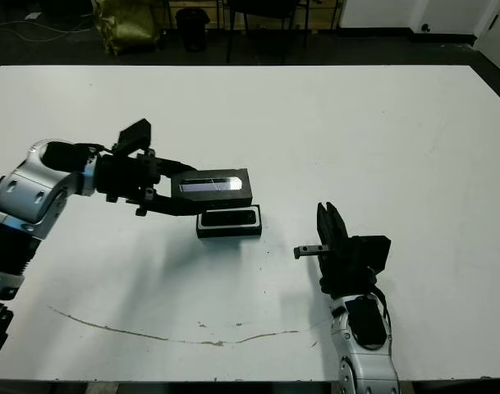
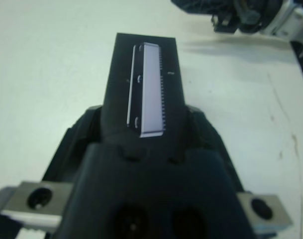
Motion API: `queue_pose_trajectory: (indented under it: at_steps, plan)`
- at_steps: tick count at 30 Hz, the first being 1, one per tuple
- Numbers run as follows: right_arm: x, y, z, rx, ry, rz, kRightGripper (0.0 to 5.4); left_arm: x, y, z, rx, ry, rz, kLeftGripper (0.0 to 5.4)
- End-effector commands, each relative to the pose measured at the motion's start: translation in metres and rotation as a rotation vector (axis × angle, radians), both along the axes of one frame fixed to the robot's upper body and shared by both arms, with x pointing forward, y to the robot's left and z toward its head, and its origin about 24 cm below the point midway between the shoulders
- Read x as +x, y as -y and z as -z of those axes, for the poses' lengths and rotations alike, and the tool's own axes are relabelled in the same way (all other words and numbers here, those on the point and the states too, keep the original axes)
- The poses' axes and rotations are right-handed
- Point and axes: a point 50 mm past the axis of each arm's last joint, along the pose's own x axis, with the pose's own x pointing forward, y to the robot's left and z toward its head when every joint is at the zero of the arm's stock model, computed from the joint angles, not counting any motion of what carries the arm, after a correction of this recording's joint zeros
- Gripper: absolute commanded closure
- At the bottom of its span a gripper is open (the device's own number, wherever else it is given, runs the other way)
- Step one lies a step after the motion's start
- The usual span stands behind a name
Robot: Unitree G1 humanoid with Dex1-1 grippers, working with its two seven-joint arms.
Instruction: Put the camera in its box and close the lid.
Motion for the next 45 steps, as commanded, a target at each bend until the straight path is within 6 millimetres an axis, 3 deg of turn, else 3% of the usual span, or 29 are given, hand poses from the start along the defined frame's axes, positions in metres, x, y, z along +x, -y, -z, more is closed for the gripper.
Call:
queue_pose_trajectory:
  at_steps: [1, 17, 45]
  plan:
    - [0.0, 0.002, 0.007, -0.01, -0.015, 0.002, 5.4, 0.003, 0.004, 0.004, 0.04, -0.002, 0.022, 2.73]
    - [-0.001, 0.0, 0.007, 0.007, -0.041, -0.009, 5.4, 0.013, 0.022, 0.02, 0.056, -0.027, 0.078, 2.73]
    - [-0.004, -0.001, 0.009, 0.001, -0.059, -0.006, 5.4, 0.018, 0.026, 0.026, 0.118, -0.052, 0.051, 2.73]
